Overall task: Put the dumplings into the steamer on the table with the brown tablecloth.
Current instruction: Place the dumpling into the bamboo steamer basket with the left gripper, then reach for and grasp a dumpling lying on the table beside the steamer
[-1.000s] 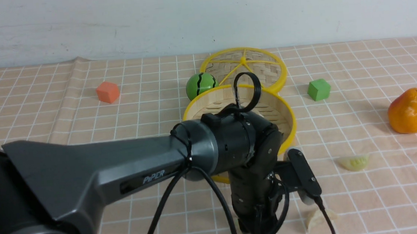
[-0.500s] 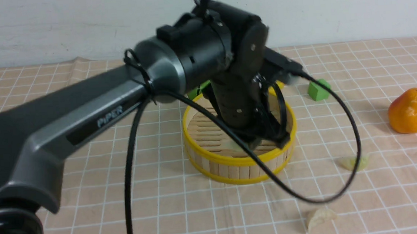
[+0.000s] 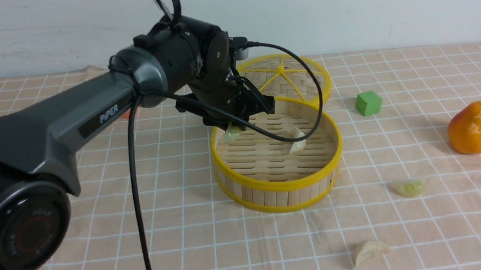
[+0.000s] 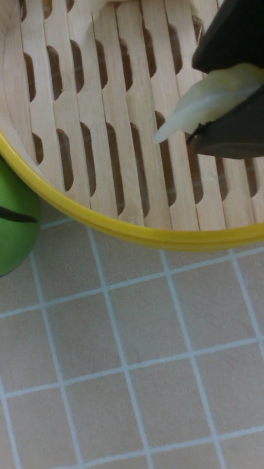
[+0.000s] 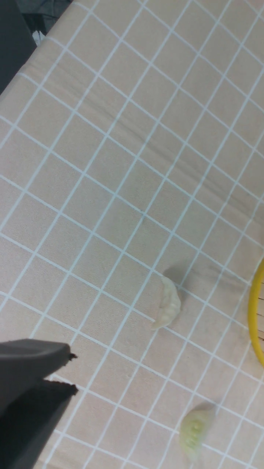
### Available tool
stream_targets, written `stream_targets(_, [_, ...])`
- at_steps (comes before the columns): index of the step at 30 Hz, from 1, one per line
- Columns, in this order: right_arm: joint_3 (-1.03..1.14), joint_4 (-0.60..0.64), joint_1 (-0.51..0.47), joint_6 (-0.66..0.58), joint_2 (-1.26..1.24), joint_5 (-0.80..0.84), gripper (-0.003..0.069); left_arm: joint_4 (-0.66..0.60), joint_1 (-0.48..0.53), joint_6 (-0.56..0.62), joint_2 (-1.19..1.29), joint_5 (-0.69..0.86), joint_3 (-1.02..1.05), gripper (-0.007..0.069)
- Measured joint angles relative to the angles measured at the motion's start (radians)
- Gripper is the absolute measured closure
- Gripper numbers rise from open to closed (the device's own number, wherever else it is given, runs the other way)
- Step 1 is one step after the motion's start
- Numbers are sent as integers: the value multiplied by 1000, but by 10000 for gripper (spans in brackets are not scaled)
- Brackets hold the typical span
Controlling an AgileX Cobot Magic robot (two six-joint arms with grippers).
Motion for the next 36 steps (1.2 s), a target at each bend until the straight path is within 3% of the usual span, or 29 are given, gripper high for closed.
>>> stream_targets(4, [0, 0, 0, 0, 34, -9, 554, -5, -2, -4, 29, -32, 0, 417])
stream_targets(14, [0, 8, 0, 0, 51, -16, 549, -2, -2, -5, 53, -59, 0, 274])
stream_targets(22, [-67, -68, 0, 0, 118, 4, 614, 74, -2, -4, -7, 109, -102, 274])
stream_targets(24, [-127, -116, 0, 0, 195, 24, 673, 104, -2, 3, -73, 194, -186, 304])
stream_targets(28, [-186, -150, 0, -20, 302, 52, 679, 108, -2, 33, -163, 277, -230, 369])
stream_targets(31, [-218, -161, 0, -61, 433, 87, 679, 104, -2, 115, -257, 400, -239, 468])
stream_targets(36, [-220, -121, 0, -114, 588, 95, 679, 103, -2, 147, -351, 419, -210, 568])
